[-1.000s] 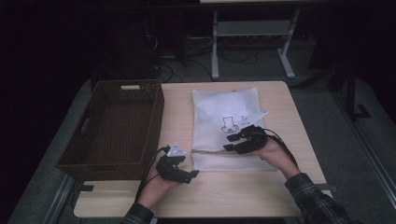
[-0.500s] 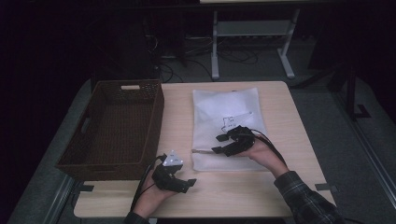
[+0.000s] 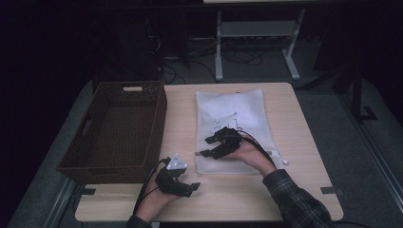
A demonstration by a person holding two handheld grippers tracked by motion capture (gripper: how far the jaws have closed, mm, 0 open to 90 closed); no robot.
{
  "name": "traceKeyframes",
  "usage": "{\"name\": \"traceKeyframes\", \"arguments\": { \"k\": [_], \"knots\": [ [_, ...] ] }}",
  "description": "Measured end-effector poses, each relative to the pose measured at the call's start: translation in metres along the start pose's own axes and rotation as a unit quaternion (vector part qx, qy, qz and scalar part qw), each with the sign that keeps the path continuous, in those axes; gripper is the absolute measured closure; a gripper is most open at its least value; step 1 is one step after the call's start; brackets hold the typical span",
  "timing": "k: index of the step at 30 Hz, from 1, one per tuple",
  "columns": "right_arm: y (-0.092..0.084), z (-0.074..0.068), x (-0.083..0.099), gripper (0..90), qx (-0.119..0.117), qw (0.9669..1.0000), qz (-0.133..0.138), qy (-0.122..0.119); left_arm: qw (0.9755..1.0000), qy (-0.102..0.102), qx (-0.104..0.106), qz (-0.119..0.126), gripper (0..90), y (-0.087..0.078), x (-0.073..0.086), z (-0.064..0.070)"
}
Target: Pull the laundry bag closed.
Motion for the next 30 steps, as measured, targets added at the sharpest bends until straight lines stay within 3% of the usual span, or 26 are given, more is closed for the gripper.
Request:
{"name": "traceKeyframes", "arguments": {
  "k": [13,30],
  "knots": [
    [0.037,0.0,-0.007,58.9,0.005,0.9994,-0.033,0.003,1.0,0.001,0.0,0.001,21.5,0.0,0.0,-0.001],
    [0.055,-0.001,-0.007,78.6,0.008,0.9982,-0.06,-0.003,1.0,0.002,0.003,-0.001,21.8,0.0,0.0,0.0]
  ]
}}
Point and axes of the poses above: each handheld gripper's, and its own axes: y roughly forward along the jaws, x roughly out of its underside, z roughly to its right, the point moved 2 cm from there along y, roughly forward along the jaws
